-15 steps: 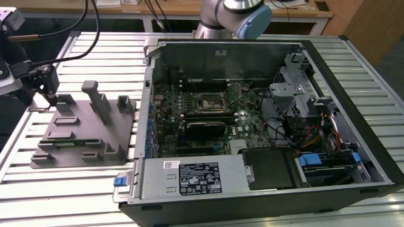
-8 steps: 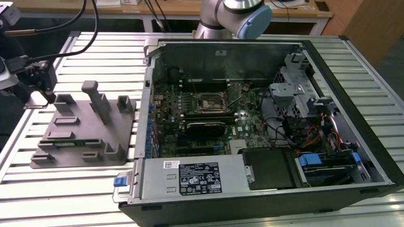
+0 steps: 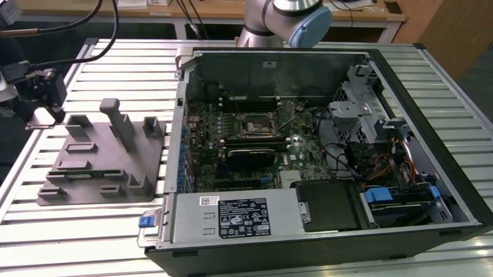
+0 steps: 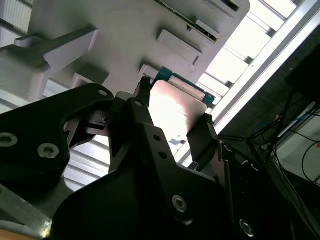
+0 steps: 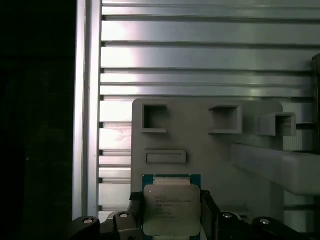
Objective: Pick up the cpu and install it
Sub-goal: 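Pick up the cpu and move it towards the insertion slot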
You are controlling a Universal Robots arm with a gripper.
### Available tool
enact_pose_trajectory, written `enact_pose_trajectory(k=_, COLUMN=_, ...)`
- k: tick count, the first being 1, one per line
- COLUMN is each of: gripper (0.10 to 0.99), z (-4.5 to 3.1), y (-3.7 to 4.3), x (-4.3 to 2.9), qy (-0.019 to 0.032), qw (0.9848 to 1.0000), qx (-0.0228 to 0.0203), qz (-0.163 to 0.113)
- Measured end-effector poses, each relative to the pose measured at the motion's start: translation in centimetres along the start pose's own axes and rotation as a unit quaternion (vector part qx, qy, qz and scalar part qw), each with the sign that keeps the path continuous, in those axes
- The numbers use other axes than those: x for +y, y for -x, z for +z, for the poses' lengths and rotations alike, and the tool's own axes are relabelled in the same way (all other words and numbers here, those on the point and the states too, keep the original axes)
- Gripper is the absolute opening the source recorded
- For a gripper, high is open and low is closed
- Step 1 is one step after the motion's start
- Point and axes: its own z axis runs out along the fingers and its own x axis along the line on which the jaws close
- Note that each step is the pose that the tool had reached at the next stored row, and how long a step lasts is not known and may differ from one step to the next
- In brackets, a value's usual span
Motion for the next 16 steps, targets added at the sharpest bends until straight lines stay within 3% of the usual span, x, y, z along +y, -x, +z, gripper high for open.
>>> enact_pose_trajectory(k=16, gripper=0.545, z=-2.3, y=0.04, x=0.1, qy=0.0, qw=1.0, qx=-0.0001, qz=0.0)
